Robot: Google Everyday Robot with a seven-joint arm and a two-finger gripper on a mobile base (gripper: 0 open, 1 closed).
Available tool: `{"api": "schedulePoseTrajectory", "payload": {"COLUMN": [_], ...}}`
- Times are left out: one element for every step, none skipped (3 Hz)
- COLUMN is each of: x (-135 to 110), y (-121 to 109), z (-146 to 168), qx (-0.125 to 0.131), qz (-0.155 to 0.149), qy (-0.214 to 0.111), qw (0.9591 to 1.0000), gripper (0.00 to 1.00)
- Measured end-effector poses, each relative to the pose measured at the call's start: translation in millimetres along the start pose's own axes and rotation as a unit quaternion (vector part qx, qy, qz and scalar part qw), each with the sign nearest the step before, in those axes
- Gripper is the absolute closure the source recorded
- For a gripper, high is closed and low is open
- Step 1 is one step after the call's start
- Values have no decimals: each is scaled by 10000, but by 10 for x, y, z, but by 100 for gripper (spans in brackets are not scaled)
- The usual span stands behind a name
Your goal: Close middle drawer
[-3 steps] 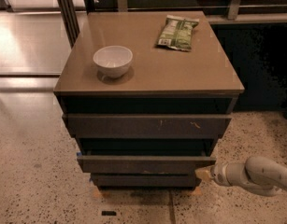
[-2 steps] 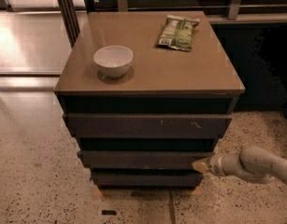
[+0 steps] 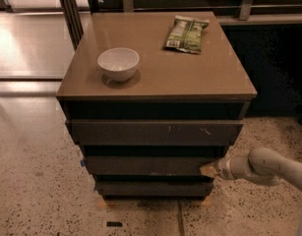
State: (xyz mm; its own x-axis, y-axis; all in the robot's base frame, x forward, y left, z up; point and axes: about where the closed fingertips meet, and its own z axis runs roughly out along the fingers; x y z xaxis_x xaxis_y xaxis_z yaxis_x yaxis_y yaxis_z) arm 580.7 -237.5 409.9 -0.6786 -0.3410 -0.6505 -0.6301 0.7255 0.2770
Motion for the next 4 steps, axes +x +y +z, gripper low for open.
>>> {"api": "schedulePoseTrajectory", "payload": {"x": [63,276,552,767], "y": [39,197,507,685], "z": [28,-218,-574,-577], "qx": [-153,-173,-1,-80], "qz": [-24,259,568,661], "qy": [87,114,68,201], "qw": [9998,9994,9984,9976], "gripper": [100,100,100,83]}}
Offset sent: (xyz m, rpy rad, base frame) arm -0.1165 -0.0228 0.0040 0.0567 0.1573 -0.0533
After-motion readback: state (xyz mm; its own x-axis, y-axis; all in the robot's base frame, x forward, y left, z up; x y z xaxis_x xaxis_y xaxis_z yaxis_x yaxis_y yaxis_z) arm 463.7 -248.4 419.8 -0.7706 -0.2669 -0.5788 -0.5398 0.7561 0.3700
